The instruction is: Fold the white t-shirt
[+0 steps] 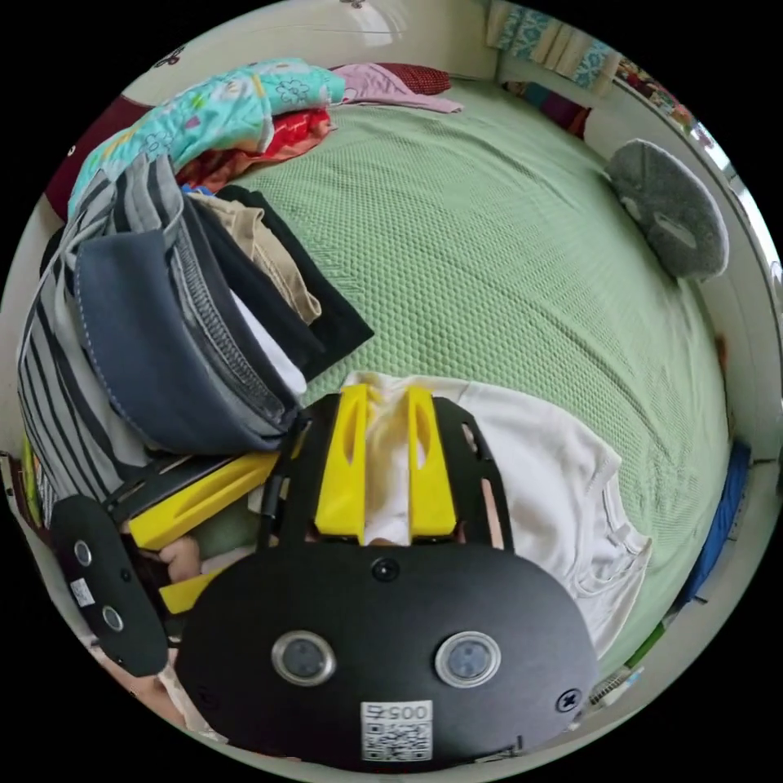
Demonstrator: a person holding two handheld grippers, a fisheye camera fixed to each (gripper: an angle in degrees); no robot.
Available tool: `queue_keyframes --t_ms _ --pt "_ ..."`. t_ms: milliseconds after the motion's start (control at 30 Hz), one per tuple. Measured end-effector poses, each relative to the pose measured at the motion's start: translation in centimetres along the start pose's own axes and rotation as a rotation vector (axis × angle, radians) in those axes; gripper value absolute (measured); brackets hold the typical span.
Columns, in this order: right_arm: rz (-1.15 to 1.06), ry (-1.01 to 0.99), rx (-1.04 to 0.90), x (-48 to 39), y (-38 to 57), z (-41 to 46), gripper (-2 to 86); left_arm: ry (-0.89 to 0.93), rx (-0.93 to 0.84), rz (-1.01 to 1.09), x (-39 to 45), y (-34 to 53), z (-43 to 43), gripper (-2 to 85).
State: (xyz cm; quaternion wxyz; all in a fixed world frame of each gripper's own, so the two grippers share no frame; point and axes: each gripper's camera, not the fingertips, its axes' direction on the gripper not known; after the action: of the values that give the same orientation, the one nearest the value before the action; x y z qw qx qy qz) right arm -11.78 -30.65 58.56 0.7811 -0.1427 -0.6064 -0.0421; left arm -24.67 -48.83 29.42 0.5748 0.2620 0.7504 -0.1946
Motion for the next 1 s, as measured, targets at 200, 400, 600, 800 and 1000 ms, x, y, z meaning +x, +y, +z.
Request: queue_keyframes --t_ms 200,400,600,800,1000 --pt "0.195 -0.034 0.262 4.0 1.1 -5.2 -1.4 0.031 0.048 -0.008 0.0 0.7 -0.6 11.3" --pt "0.249 -0.054 0.261 6.1 -0.6 -4.7 -0.7 0.002 0.089 -0.074 0.1 1.3 -0.5 9.8" --pt "0.217 -0.013 0.160 5.7 0.1 -2.5 5.9 -0.133 0.058 -0.085 2.2 1.4 1.8 9.8" --pt "0.214 -0.011 0.347 5.7 7.3 -8.7 8.5 -0.157 0.100 -0.092 3.8 2.1 3.2 7.1" --pt "0.401 -0.021 0.503 7.1 20.8 -11.0 7.7 -0.262 0.216 -0.031 6.9 3.5 1.9 3.2"
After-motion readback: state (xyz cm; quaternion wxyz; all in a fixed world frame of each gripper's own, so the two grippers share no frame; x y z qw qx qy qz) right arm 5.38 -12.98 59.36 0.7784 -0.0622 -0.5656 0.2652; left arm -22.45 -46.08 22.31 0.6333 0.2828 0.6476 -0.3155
